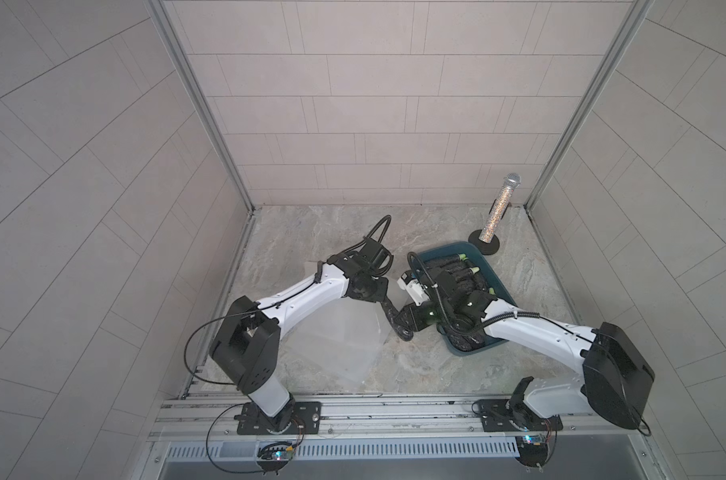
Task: Place the eggplant in a zip-top bag and seal the zipper
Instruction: Place the eggplant in the zipper food storage bag.
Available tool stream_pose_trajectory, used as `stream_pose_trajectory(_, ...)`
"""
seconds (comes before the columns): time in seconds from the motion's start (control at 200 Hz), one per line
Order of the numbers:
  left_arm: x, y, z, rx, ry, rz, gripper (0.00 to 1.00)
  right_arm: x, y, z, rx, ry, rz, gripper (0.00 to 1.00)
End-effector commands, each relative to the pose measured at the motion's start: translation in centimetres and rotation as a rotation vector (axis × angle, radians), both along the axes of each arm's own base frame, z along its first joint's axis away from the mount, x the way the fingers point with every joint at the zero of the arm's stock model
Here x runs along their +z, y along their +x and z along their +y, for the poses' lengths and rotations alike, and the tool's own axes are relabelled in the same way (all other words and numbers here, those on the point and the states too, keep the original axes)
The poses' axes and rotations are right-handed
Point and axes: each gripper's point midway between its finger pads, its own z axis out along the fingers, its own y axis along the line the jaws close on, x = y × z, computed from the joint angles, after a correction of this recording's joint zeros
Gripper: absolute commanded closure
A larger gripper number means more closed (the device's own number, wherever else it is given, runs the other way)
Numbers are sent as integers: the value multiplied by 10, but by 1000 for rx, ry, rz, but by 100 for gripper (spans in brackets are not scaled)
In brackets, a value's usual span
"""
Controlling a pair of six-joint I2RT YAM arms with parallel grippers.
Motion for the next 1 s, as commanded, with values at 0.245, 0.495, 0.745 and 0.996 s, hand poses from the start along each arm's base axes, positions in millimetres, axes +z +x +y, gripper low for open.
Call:
stream_pose_trajectory(0.245, 17, -13, 1, -46, -43, -48, 100, -2, 22, 0, -110, -19, 84, 93)
stream_pose_trajectory(0.495, 18, -24, -11, -89, -92, -22, 100, 6, 40, 2, -183, -7, 94, 92)
stream_pose_trajectory(0.745, 30, -34, -27, -109, -185, -2, 100, 4, 58, 5, -239, -30, 88, 92)
stream_pose_trajectory(0.996, 44, -36, -36, -102, -262, 7, 100, 10, 80, 12, -328, 34, 52, 91)
